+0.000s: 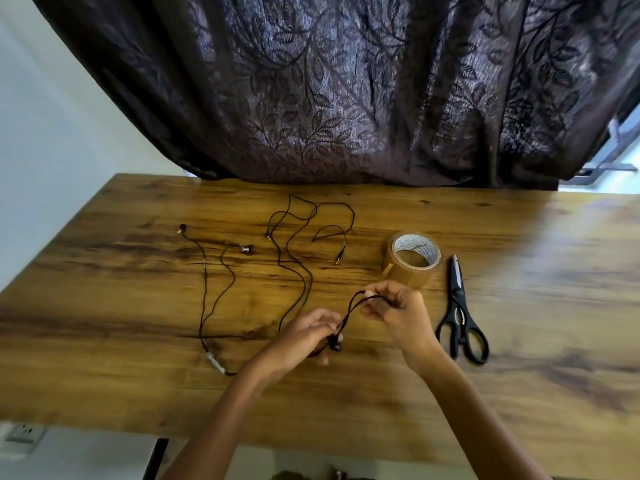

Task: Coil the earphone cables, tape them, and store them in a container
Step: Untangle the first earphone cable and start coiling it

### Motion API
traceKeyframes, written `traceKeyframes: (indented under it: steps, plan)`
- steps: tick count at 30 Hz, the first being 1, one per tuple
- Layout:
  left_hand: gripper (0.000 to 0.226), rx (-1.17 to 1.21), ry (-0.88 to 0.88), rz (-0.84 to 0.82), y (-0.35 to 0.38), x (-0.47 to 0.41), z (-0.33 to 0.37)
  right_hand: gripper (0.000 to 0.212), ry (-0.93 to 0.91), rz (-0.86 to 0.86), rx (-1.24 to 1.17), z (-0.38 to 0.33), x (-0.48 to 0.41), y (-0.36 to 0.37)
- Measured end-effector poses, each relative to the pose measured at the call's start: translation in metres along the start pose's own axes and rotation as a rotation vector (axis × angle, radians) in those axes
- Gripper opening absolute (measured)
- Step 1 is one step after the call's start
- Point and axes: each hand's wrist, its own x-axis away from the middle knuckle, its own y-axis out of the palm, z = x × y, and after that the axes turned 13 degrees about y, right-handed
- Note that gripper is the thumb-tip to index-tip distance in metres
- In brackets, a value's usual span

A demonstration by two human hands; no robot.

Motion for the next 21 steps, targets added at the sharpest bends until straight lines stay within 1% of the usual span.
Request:
traceKeyframes:
  steps: [2,4,5,6,7,8,10,11,13,16,17,18,19,21]
  plan:
    - [0.036,-0.139,0.013,0.045,-0.001,0.002,0.0,0.017,0.011,0.024,0.032,0.001,-0.003,-0.006]
    - [0.045,-0.34,0.079,0.115,-0.003,0.002,-0.001,0.023,0.022,0.049,0.106,0.005,-0.006,-0.01]
    - [0.04,-0.45,0.12,0.132,-0.005,0.001,-0.001,0.026,0.029,0.061,0.151,0.007,-0.006,-0.012]
    - [0.029,-0.542,0.156,0.131,-0.007,0.001,0.002,0.027,0.037,0.069,0.199,0.008,-0.007,-0.014]
    - [0.016,-0.602,0.168,0.114,-0.01,0.0,0.005,0.028,0.044,0.068,0.244,0.008,-0.007,-0.015]
    - [0.008,-0.63,0.177,0.101,-0.012,0.0,0.008,0.026,0.045,0.061,0.293,0.008,-0.006,-0.015]
    - [0.011,-0.65,0.202,0.084,-0.017,-0.001,0.016,0.022,0.01,0.031,0.418,0.002,-0.005,-0.015]
    - [0.012,-0.645,0.227,0.091,-0.019,-0.002,0.021,0.027,-0.013,0.011,0.487,-0.001,-0.003,-0.013]
    - [0.012,-0.629,0.289,0.111,-0.023,-0.003,0.03,0.048,-0.087,-0.022,0.592,-0.006,0.001,-0.007]
    - [0.012,-0.626,0.372,0.082,-0.026,-0.003,0.044,0.08,-0.222,-0.02,0.624,-0.018,0.008,0.006]
    - [0.012,-0.618,0.393,0.081,-0.026,-0.003,0.049,0.088,-0.276,-0.008,0.643,-0.023,0.011,0.01]
    - [0.011,-0.605,0.413,0.09,-0.027,-0.004,0.054,0.091,-0.337,-0.001,0.664,-0.027,0.013,0.013]
    - [0.011,-0.591,0.432,0.104,-0.029,-0.004,0.057,0.089,-0.39,-0.004,0.677,-0.033,0.015,0.017]
    - [0.012,-0.563,0.489,0.128,-0.031,-0.004,0.063,0.076,-0.415,-0.043,0.663,-0.044,0.018,0.021]
